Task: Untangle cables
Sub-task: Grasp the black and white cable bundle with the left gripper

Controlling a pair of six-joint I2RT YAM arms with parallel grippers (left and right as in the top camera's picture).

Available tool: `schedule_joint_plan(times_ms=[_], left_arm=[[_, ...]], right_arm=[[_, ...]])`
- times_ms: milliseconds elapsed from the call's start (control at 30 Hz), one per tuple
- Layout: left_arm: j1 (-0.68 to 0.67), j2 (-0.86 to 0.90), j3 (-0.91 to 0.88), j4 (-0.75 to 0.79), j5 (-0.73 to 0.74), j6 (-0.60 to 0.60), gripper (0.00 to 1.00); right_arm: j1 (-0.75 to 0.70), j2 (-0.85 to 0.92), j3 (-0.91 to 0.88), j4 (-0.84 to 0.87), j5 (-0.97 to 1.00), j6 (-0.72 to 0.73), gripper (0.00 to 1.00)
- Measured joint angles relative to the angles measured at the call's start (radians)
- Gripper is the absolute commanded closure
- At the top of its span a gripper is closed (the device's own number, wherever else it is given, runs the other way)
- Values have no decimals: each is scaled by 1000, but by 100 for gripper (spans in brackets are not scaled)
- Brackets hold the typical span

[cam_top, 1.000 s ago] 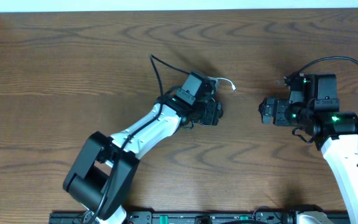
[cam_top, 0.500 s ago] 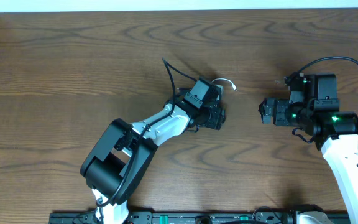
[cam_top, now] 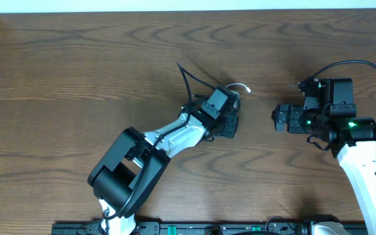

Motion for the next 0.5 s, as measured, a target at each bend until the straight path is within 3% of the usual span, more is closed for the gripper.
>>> schedule_joint_plan(times_ms=[267,500], left_arm=[[7,-16,0,-4,21,-15,93],[100,-225,0,-8,209,-49,93]], right_arm=[[0,0,0,-5,0,0,1],[0,0,0,-5,0,0,1]])
